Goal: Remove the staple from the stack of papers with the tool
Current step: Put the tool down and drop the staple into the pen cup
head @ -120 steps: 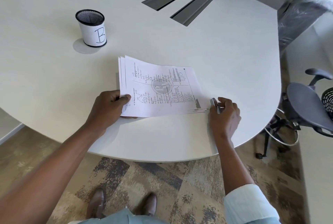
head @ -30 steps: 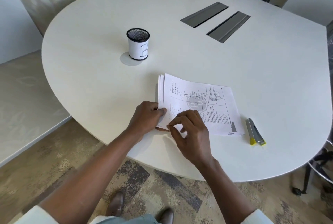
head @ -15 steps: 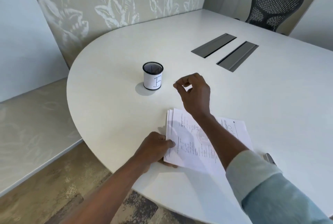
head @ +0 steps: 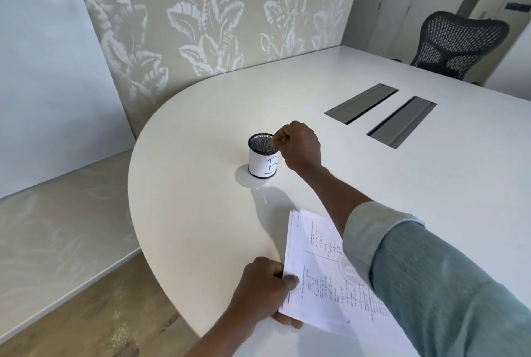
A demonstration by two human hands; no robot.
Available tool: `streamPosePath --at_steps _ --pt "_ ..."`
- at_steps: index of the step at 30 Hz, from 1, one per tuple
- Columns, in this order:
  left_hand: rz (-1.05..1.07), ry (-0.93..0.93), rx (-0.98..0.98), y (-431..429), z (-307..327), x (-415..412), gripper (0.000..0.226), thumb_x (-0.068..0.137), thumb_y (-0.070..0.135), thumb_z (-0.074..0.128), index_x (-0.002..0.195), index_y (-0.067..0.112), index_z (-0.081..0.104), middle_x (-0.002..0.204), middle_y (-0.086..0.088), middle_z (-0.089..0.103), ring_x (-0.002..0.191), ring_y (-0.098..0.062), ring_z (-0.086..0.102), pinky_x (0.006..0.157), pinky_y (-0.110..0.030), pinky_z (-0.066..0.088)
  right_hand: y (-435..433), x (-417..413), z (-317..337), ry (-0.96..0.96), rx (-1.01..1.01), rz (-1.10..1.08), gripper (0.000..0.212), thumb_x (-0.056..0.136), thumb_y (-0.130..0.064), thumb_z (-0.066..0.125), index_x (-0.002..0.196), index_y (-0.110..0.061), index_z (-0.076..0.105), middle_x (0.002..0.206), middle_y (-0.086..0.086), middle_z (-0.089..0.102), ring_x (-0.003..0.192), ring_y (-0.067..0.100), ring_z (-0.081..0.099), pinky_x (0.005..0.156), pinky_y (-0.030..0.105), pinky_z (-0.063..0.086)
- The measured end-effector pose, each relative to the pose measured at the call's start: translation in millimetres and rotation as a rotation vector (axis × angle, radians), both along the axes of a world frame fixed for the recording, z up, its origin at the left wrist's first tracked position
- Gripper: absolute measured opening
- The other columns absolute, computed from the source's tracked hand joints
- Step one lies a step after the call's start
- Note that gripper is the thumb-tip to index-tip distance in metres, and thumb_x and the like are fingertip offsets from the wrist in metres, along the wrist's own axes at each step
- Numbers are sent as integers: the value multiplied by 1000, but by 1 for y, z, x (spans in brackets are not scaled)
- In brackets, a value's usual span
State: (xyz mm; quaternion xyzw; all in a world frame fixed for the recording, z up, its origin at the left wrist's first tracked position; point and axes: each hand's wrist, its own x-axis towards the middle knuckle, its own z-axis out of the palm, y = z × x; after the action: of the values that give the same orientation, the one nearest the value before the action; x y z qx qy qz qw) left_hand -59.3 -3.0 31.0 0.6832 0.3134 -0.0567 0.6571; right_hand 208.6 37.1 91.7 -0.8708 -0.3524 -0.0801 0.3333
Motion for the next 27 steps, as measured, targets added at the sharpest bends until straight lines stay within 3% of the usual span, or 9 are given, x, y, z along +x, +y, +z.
streamPosePath --at_steps 7,13,17,21,25,27 --pt "2 16 2 2 -1 1 21 98 9 64 97 -6 78 85 -16 85 64 -42 82 57 -40 67 13 6 -9 25 -41 11 12 98 -17 74 102 -19 85 112 2 73 111 26 65 86 40 53" --pt "-11 20 3 2 -1 2 25 96 10 63 99 -12 75 91 -21 84 63 -42 82 61 -46 69 14 10 -11 0 -56 28 15 100 -19 73 108 -17 86 114 4 73 112 28 66 85 40 54" --pt "-18 20 13 3 0 1 24 96 9 62 97 -11 76 89 -18 85 63 -42 82 58 -43 67 8 7 -13 -15 -17 8 9 97 -22 75 102 -19 82 104 2 72 102 26 68 84 41 57" --pt "-26 23 68 1 1 2 25 96 9 60 96 -13 72 91 -27 82 60 -41 81 65 -55 67 -11 -5 -25 36 92 -70 5 91 -22 75 96 -24 76 93 -7 72 91 19 67 84 42 59" --pt "-32 33 103 1 0 3 25 96 9 60 98 -12 73 91 -31 80 60 -42 81 71 -67 66 -48 -24 -40 105 130 -50 27 83 -31 86 107 -25 75 97 -9 73 92 18 68 85 40 57" --pt "-39 28 131 -1 -2 3 25 98 10 59 100 -11 74 87 -27 82 60 -40 81 71 -66 67 -70 -28 -45 181 127 -37 38 79 -41 86 113 -27 74 99 -10 75 95 18 70 85 40 58"
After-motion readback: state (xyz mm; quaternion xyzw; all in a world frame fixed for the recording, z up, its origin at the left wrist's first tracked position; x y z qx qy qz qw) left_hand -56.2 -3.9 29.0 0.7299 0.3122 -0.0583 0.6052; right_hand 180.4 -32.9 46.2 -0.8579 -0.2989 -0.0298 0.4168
